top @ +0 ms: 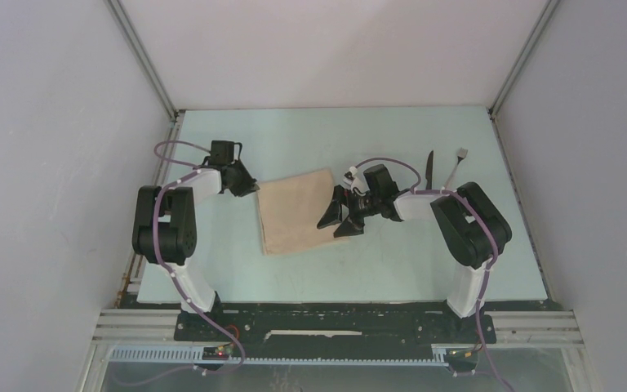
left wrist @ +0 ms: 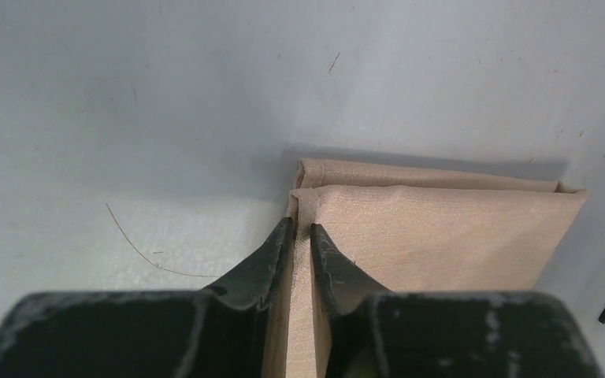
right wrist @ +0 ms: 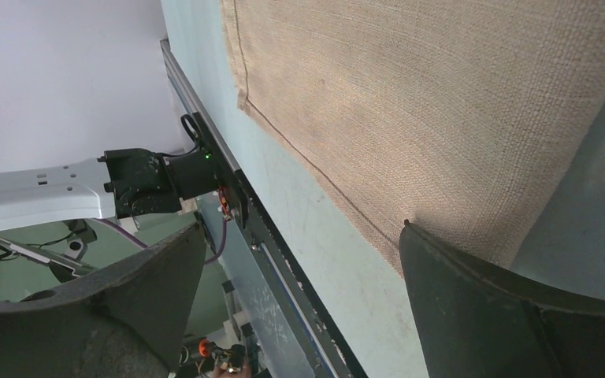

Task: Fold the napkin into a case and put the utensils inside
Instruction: Smooth out the square-folded napkin at the center of the board.

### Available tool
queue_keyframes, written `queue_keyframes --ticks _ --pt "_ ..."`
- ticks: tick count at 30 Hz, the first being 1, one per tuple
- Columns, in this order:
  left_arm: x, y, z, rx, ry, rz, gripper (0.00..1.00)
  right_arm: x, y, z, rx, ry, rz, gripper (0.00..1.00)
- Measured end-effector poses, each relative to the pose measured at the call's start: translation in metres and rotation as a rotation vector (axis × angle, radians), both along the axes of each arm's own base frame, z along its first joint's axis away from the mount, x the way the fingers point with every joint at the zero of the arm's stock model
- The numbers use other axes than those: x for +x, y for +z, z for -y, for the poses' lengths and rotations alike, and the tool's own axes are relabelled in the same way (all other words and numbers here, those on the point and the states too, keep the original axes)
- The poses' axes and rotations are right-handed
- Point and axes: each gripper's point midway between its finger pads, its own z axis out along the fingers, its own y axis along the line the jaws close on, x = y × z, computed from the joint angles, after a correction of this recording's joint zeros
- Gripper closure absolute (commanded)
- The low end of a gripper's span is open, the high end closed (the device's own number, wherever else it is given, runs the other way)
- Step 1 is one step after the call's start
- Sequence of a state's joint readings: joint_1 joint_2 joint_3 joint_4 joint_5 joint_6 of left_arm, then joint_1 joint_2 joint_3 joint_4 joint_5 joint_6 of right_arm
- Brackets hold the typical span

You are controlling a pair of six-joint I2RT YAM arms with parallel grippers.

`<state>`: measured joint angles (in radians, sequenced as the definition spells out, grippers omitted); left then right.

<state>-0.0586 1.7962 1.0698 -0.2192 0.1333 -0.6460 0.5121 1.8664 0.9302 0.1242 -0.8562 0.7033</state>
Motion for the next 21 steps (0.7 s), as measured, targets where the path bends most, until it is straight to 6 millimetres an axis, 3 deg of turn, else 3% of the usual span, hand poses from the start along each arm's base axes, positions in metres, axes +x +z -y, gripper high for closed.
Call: queue_keyframes --ticks 6,9,12,15,19,21 --pt "0.005 -0.002 0.0 0.0 0.0 0.005 0.81 0.001 0.0 0.0 0.0 -0.005 0.0 0.0" --pt "0.005 -0.002 0.0 0.005 0.002 0.004 0.9 0.001 -0.002 0.0 0.015 -0.02 0.003 0.0" --pt "0.009 0.002 -0.002 0.014 0.001 0.011 0.88 -0.001 -0.01 0.001 0.024 -0.04 -0.022 0.0" --pt "0.018 0.012 -0.002 0.019 0.0 0.038 0.7 0.0 -0.009 0.0 0.043 -0.06 -0.033 0.0" --pt "0.027 0.024 -0.003 0.048 -0.002 0.066 0.33 0.001 -0.005 0.001 0.05 -0.075 -0.025 0.0" --pt "0.021 0.027 -0.007 0.083 0.005 0.054 0.24 0.004 0.002 0.001 0.049 -0.08 -0.013 0.0"
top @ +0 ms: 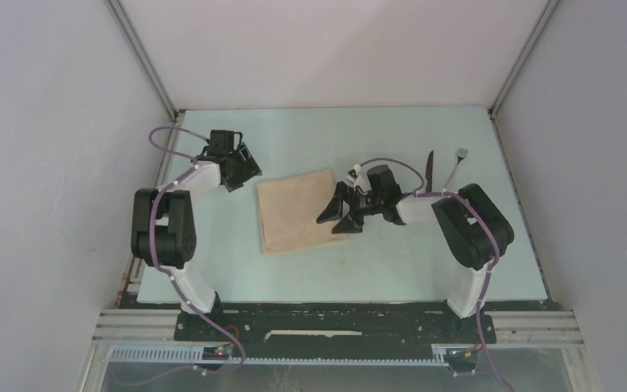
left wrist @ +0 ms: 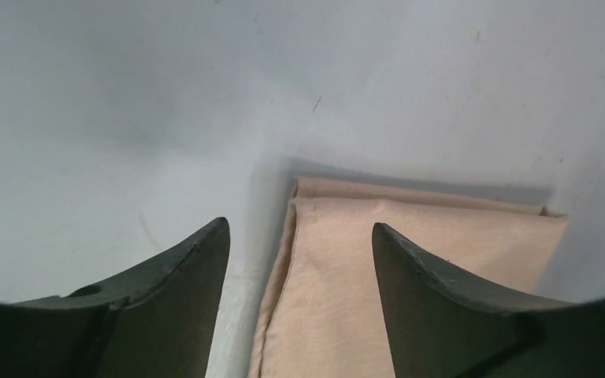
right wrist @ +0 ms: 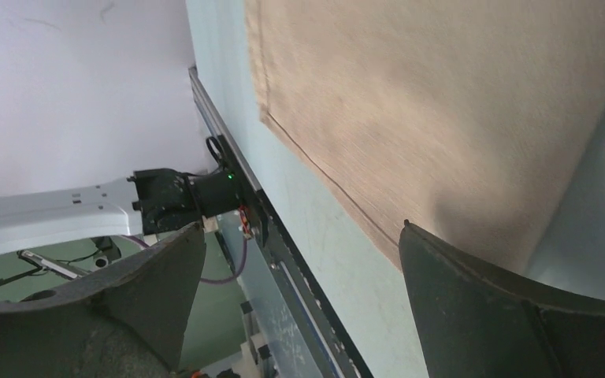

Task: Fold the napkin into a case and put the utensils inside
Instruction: Smooth out the square-folded napkin at the center of the board.

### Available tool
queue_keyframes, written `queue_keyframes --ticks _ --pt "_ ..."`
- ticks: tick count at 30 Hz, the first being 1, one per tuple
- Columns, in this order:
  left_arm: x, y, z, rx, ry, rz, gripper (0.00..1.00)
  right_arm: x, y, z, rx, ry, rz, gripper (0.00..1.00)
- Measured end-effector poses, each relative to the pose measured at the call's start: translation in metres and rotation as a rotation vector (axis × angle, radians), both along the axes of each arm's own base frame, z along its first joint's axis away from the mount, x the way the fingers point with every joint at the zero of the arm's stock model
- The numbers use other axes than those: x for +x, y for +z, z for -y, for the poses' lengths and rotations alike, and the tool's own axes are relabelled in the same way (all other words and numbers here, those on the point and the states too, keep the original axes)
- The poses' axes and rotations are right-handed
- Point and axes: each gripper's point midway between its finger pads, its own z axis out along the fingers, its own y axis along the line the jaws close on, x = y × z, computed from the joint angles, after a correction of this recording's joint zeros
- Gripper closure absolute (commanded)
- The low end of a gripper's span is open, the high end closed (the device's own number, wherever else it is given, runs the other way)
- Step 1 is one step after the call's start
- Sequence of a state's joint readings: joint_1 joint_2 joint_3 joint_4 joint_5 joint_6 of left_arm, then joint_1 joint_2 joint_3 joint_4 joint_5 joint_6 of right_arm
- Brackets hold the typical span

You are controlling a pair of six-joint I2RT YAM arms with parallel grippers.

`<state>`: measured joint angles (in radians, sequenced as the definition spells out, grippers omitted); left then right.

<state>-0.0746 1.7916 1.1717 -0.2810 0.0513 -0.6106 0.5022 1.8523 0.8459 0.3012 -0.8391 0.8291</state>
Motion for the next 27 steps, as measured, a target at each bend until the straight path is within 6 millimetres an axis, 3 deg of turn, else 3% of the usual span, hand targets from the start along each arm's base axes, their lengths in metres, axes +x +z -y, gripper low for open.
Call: queue_keyframes --ticks 3,6,9,11,16,22,24,27 --pt "-0.011 0.015 -0.005 0.036 0.012 0.009 0.29 0.021 0.018 -0.004 0.019 -0.011 0.041 0.0" --pt "-0.023 0.036 -0.002 0.009 0.008 0.064 0.45 0.058 0.038 -0.009 0.061 -0.037 0.116 0.0" --pt "-0.029 0.043 0.015 -0.093 -0.015 0.106 0.58 0.094 0.044 -0.015 0.09 -0.062 0.163 0.0" --pt "-0.026 0.036 0.028 -0.154 -0.039 0.106 0.6 0.111 0.038 -0.02 0.096 -0.073 0.166 0.0" --pt "-0.015 -0.003 0.047 -0.266 -0.049 0.049 0.57 0.149 0.023 -0.037 0.11 -0.093 0.165 0.0" --pt "-0.002 -0.033 0.039 -0.334 0.037 0.02 0.56 0.186 0.009 -0.045 0.127 -0.148 0.16 0.01" --pt "0.002 -0.035 0.034 -0.366 0.062 0.022 0.56 0.194 -0.003 -0.039 0.12 -0.183 0.124 0.0" --pt "0.009 -0.035 0.029 -0.406 0.087 0.029 0.54 0.205 -0.004 -0.035 0.15 -0.208 0.069 0.0"
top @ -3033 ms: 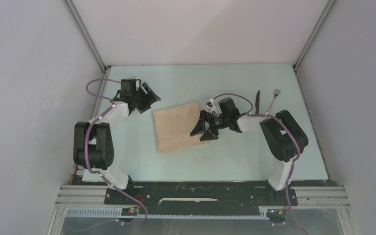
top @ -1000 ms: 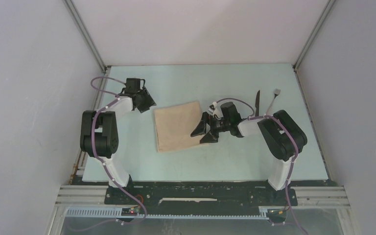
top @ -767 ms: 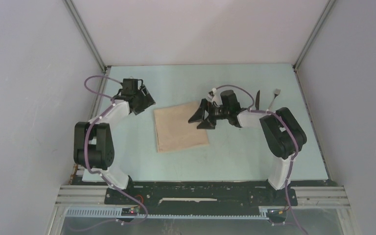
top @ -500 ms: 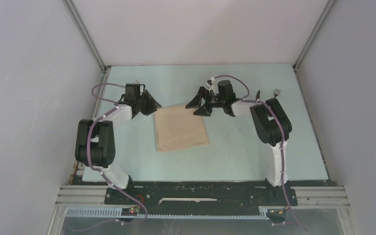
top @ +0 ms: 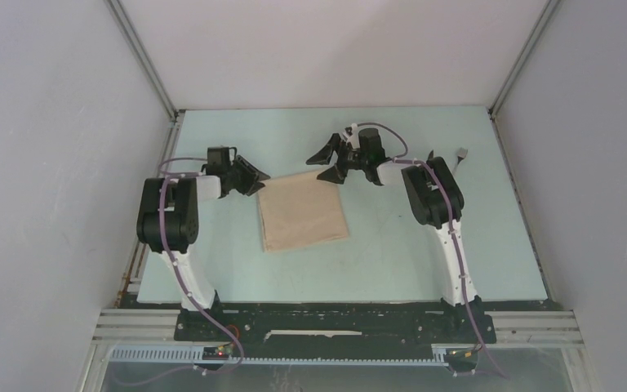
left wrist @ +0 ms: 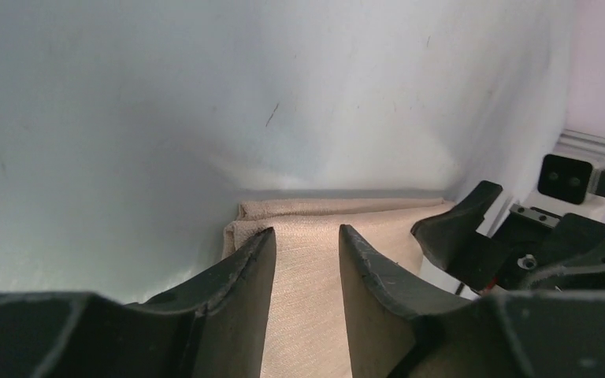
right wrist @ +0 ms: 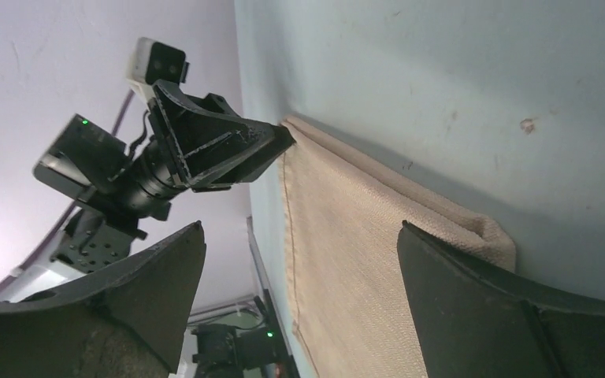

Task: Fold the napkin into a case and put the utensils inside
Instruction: Smooth out the square-folded napkin at the center of the board.

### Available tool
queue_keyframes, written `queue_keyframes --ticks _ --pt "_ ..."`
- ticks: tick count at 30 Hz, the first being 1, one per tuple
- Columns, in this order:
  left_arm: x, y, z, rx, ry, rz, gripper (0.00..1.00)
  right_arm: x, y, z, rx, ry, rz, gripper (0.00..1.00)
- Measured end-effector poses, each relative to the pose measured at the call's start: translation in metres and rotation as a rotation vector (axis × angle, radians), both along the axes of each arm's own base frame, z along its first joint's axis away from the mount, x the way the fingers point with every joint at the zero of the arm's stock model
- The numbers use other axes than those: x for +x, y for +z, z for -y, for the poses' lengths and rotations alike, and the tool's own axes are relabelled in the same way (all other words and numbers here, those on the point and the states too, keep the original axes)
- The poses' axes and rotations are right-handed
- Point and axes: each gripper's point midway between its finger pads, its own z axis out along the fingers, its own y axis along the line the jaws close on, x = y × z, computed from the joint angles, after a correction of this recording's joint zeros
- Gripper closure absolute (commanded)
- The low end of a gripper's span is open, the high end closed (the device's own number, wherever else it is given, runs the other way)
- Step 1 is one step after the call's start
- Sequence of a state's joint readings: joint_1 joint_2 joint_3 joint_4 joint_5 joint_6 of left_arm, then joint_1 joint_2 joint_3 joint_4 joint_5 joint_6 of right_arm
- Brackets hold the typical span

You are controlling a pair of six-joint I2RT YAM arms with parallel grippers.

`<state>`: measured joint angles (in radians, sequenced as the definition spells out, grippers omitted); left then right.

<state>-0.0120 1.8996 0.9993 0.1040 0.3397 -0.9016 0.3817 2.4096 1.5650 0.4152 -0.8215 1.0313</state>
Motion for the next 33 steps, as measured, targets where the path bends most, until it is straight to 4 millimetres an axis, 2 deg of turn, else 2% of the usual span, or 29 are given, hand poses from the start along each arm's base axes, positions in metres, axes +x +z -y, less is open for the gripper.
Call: queue_keyframes --ticks 9,14,19,21,23,25,27,30,33 --pt "0.018 0.002 -0.005 -0.071 0.018 0.004 0.52 0.023 0.001 0.006 0.058 -0.068 -0.076 0.0" --pt "0.023 0.003 -0.005 -0.069 0.019 0.006 0.51 0.035 0.0 0.017 0.061 -0.12 -0.098 0.0" --pt "0.026 0.007 -0.006 -0.061 0.012 0.002 0.39 0.057 0.001 0.04 0.073 -0.165 -0.091 0.01" --pt "0.028 0.011 -0.006 -0.049 0.0 0.007 0.32 0.068 0.003 0.055 0.063 -0.167 -0.078 0.01" --pt "0.03 0.017 -0.006 -0.036 -0.013 0.018 0.27 0.07 0.0 0.071 0.028 -0.152 -0.067 0.0" --pt "0.029 0.029 0.001 -0.025 -0.037 0.042 0.24 0.062 0.001 0.082 -0.018 -0.117 -0.064 0.0" --pt "0.029 0.046 0.014 -0.027 -0.07 0.083 0.25 0.045 0.007 0.095 -0.066 -0.092 -0.054 0.0" --pt "0.031 0.071 0.056 -0.074 -0.16 0.181 0.25 -0.007 0.03 0.097 -0.055 -0.025 -0.043 0.0" --pt "0.029 0.081 0.107 -0.164 -0.251 0.238 0.25 -0.056 0.049 0.076 -0.019 0.073 -0.021 0.0"
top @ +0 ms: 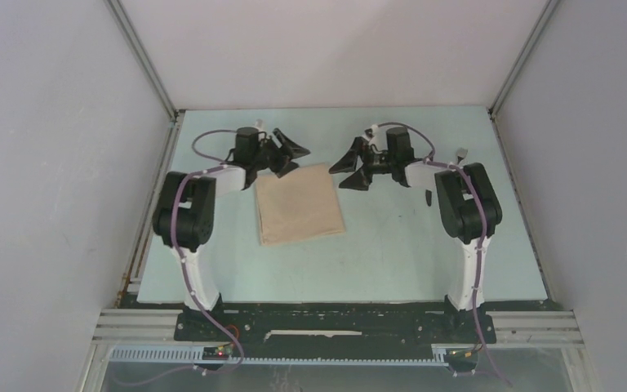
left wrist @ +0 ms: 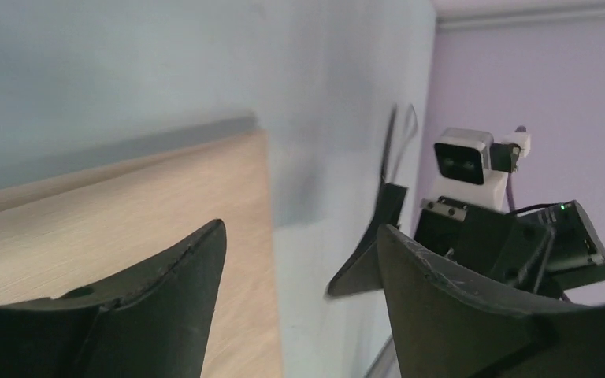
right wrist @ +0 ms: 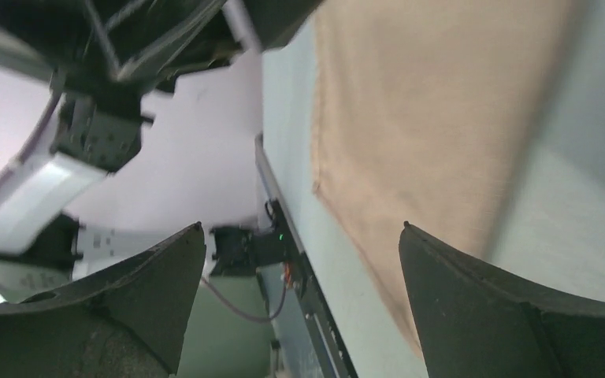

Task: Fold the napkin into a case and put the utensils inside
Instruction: Smooth out the square-folded napkin at the center of the board.

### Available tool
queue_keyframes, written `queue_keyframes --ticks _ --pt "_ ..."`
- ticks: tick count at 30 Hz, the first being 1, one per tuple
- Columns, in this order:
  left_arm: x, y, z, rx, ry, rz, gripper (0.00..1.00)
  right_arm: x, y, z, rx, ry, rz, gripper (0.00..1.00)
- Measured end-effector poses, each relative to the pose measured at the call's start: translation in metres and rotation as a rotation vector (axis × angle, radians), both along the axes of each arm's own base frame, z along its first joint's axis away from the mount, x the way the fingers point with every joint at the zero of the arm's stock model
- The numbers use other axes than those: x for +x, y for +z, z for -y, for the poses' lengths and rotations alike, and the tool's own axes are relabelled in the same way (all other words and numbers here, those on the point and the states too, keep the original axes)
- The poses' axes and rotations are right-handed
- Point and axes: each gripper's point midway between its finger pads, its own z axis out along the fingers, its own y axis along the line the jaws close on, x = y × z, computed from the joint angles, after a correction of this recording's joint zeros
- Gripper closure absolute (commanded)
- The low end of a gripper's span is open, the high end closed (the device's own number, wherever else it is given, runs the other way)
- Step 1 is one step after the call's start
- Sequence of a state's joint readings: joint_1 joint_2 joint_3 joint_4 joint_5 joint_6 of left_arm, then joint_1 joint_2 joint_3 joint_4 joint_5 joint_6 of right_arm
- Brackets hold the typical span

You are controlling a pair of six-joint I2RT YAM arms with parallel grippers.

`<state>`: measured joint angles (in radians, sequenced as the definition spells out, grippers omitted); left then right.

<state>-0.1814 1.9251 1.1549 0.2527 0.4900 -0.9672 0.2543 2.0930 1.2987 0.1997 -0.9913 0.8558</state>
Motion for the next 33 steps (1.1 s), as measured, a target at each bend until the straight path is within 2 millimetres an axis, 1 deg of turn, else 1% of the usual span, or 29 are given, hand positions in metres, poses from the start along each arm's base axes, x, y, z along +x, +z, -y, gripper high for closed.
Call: queue_keyframes --ticks 2,3,4,6,8,10,11,13,16,23,27,30,31,33 --pt "0.001 -0.007 0.024 -0.041 -0.045 -0.002 0.25 -0.023 0.005 -0.026 0.036 0.081 0.022 0.0" --pt "0.002 -0.014 0.035 -0.061 -0.064 -0.013 0.25 -0.033 0.003 -0.038 0.055 0.114 0.024 0.0" --pt "0.005 -0.023 0.042 -0.073 -0.069 -0.027 0.25 -0.041 0.001 -0.047 0.072 0.14 0.021 0.0" --pt "0.009 -0.039 0.044 -0.083 -0.065 -0.056 0.25 -0.059 -0.011 -0.064 0.098 0.194 -0.003 0.0" --pt "0.011 -0.057 0.04 -0.084 -0.047 -0.096 0.25 -0.068 -0.026 -0.068 0.109 0.213 -0.039 0.01" --pt "0.016 -0.061 0.038 -0.096 -0.044 -0.112 0.24 -0.072 -0.044 -0.061 0.102 0.196 -0.088 0.01" --pt "0.021 -0.06 0.037 -0.1 -0.044 -0.108 0.24 -0.074 -0.048 -0.055 0.109 0.192 -0.088 0.01" --pt "0.027 -0.059 0.036 -0.103 -0.041 -0.1 0.24 -0.075 -0.049 -0.045 0.111 0.169 -0.086 0.01" --pt "0.028 -0.061 0.033 -0.105 -0.033 -0.111 0.24 -0.084 -0.05 -0.034 0.103 0.144 -0.092 0.01" --pt "0.028 -0.062 0.029 -0.098 -0.041 -0.124 0.24 -0.123 -0.056 -0.013 -0.006 0.073 -0.134 0.01" --pt "0.027 -0.06 0.026 -0.082 -0.056 -0.136 0.23 -0.135 -0.051 -0.003 -0.099 0.053 -0.111 0.0" --pt "0.025 -0.057 0.022 -0.061 -0.061 -0.141 0.23 -0.148 -0.038 0.003 -0.143 0.069 -0.091 0.0" --pt "0.025 -0.056 0.02 -0.056 -0.061 -0.141 0.23 -0.15 -0.033 0.002 -0.146 0.083 -0.081 0.0" --pt "0.026 -0.052 0.017 -0.05 -0.062 -0.141 0.23 -0.149 -0.025 -0.005 -0.149 0.11 -0.068 0.01"
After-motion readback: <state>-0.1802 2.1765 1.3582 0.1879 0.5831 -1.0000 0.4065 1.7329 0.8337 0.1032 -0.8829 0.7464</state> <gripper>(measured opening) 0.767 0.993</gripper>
